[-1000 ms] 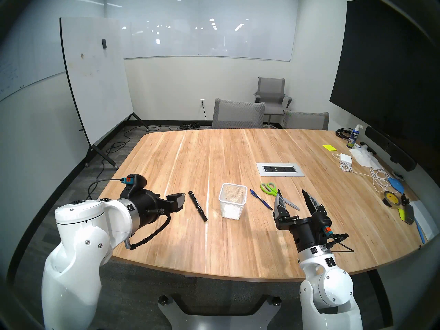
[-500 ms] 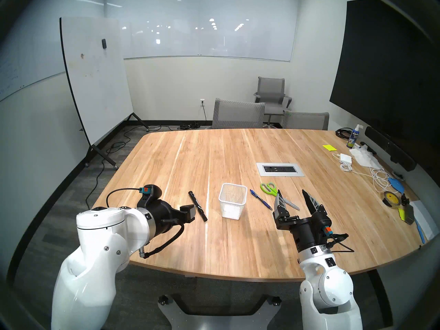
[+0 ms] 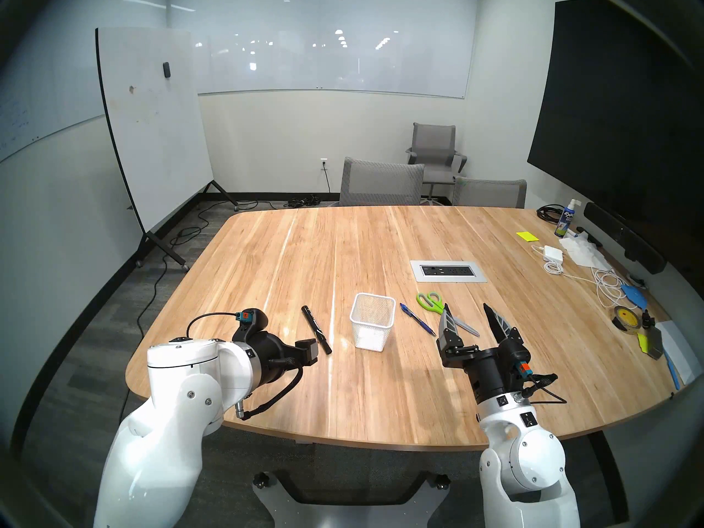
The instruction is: Place the pen, the marker, and the scissors into the pen holder
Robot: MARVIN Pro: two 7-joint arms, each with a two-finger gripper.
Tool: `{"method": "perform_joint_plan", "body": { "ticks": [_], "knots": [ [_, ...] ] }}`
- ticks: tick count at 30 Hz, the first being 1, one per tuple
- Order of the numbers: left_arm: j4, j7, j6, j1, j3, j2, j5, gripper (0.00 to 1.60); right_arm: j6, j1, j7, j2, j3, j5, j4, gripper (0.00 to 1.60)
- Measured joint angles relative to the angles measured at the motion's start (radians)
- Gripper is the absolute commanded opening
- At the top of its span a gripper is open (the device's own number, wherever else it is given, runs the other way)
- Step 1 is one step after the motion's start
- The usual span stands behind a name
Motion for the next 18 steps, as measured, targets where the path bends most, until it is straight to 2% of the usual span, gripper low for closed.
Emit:
{"method": "perform_joint_plan", "body": {
  "ticks": [18],
  "knots": [
    [0.139, 0.1, 0.0, -0.094, 0.082, -0.062, -0.015, 1.6, 0.0, 0.0, 0.0, 0.0, 0.0, 0.0, 0.0, 1.6]
  ]
}}
